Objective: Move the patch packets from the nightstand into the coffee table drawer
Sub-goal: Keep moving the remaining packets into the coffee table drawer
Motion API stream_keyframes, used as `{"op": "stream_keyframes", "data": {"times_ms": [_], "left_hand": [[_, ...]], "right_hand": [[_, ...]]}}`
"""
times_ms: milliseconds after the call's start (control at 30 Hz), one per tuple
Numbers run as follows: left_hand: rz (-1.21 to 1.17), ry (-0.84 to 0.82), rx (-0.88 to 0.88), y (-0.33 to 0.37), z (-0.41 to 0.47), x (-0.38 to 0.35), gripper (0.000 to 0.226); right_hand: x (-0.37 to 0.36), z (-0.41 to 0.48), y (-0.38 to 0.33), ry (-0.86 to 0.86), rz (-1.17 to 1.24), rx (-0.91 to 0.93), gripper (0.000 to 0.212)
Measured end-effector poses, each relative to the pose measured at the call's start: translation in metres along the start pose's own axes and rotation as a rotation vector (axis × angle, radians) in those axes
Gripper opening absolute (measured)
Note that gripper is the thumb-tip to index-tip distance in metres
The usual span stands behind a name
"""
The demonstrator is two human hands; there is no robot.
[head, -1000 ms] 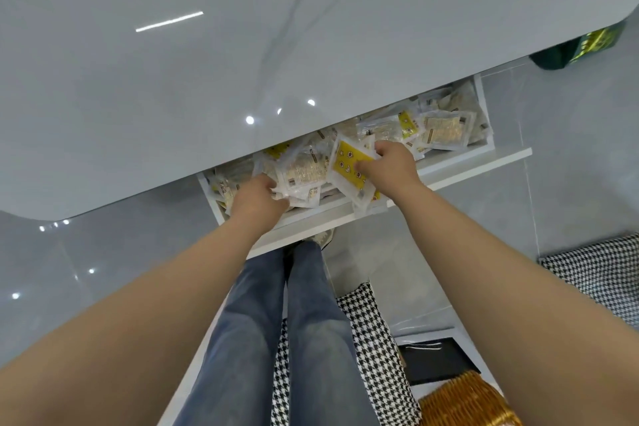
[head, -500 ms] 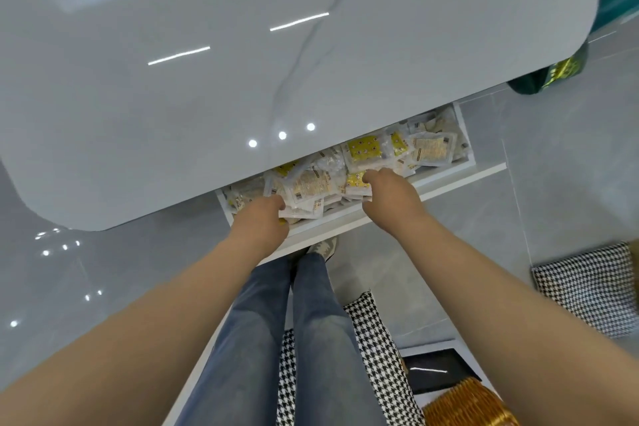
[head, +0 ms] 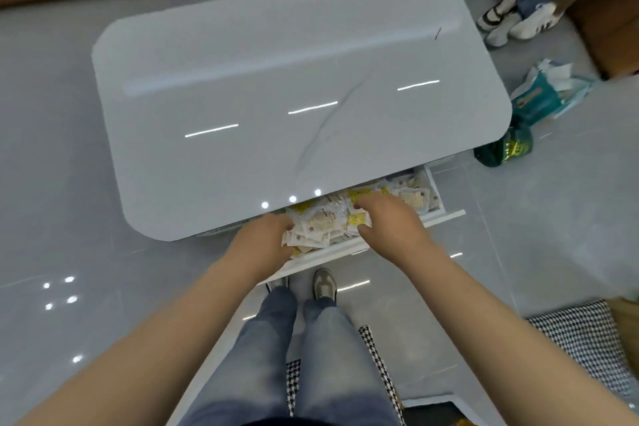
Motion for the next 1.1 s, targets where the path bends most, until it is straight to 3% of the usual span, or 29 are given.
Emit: {"op": "stream_keyframes", "data": {"times_ms": [500,833,1100], "left_hand": [[-0.279,0.414,0.399,-0.018,-0.167,0.054,0.038],[-0.444,0.516,0.66,-0.104,-0.268,0.031,0.038],[-0.466,0.59,0.75,-0.217,-0.349,0.017,0.036]], "right_hand": [[0.064,-0.076,-0.135,-0.113,-0.132,0.495,0.041],[0.003,-0.09,-0.263,-0.245,-0.277,0.726,0.04],[-0.077,-0.107,-0.388,-0.271,-0.324,0.823,0.038]]}}
Point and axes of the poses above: each hand's wrist, its own z-axis towards the middle knuckle, its own x-axis out of the back of the hand, y = z × x, the point moved 2 cm from there along z, towards the middle knuckle, and after that the axes turned 15 degrees about z, right-handed, at the moved point
